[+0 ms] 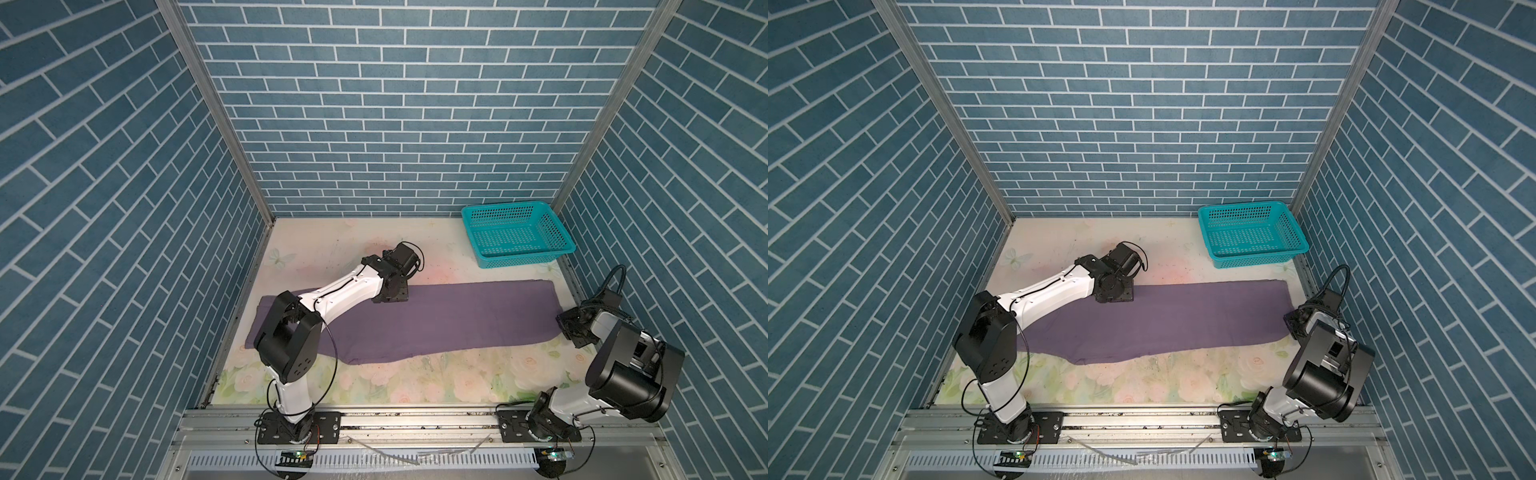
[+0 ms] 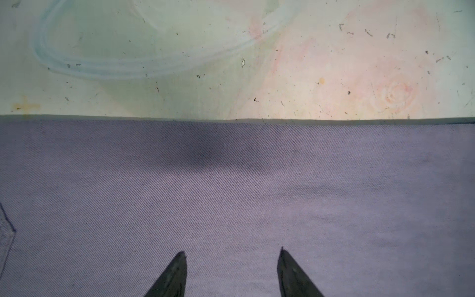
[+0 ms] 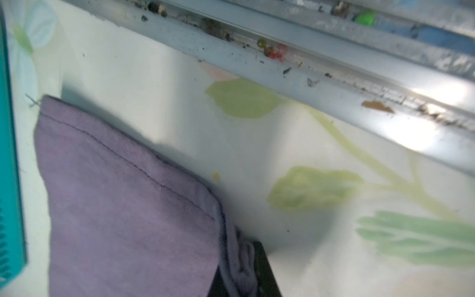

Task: Fold and stack the trousers
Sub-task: 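Lift the leg hem with the right gripper and fold it toward the left gripper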

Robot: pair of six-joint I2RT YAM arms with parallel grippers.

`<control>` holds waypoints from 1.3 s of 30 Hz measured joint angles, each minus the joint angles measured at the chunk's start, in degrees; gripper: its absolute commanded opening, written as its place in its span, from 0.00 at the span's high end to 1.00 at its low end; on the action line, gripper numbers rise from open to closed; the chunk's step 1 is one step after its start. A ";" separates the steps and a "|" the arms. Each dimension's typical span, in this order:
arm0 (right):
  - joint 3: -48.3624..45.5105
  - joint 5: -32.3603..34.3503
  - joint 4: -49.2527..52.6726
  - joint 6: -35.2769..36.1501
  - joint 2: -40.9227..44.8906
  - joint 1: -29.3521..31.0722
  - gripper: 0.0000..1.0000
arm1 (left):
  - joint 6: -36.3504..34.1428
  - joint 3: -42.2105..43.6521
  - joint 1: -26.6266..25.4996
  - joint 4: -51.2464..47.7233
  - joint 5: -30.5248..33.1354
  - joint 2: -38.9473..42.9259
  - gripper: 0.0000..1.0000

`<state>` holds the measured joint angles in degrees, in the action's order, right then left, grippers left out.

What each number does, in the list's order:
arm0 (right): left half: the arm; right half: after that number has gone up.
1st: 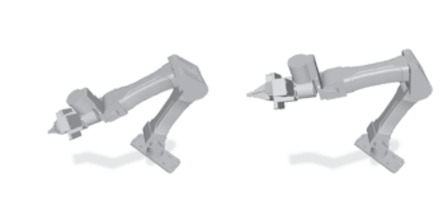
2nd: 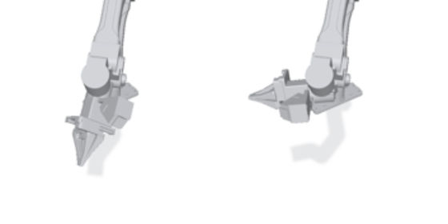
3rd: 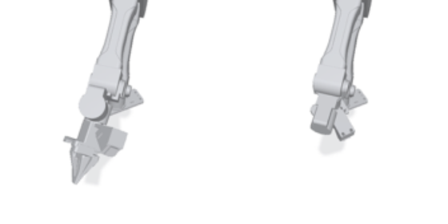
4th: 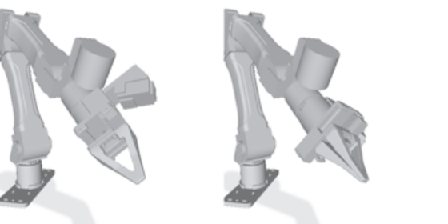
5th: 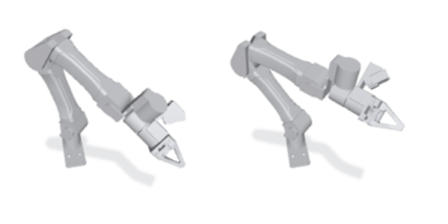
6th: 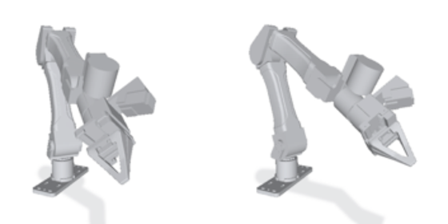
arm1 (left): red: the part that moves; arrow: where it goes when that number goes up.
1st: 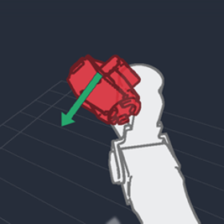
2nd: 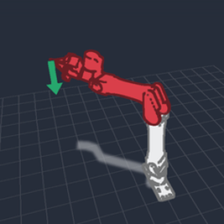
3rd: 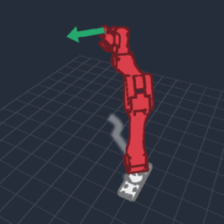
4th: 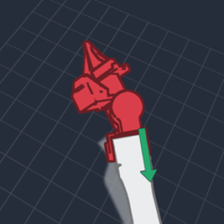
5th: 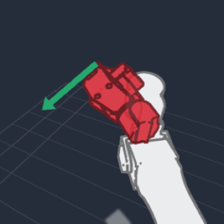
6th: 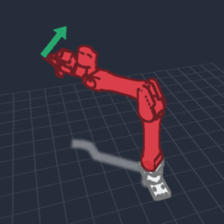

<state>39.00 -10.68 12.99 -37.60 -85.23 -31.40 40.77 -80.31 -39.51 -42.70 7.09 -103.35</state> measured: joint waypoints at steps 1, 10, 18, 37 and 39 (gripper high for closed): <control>0.00 -0.11 -0.02 0.09 0.04 0.00 1.00 | 0.00 0.00 0.00 0.02 -0.15 -0.22 0.42; 0.22 0.28 2.62 1.05 9.31 1.38 1.00 | 0.39 -0.46 0.00 0.09 -1.22 -1.38 0.43; 3.80 6.14 4.83 5.09 18.16 12.07 1.00 | 0.37 -4.11 -1.75 0.26 -1.42 -2.12 0.43; 5.46 14.64 5.42 6.58 20.41 38.07 1.00 | 0.61 -4.59 -3.17 1.40 -3.13 -4.46 0.43; 6.51 16.00 5.46 6.56 20.41 41.94 1.00 | 0.68 -4.57 -3.17 1.44 -3.15 -4.46 0.43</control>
<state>45.52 5.32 18.46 -31.05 -64.82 10.55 41.45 -84.88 -42.68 -41.25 3.95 -107.81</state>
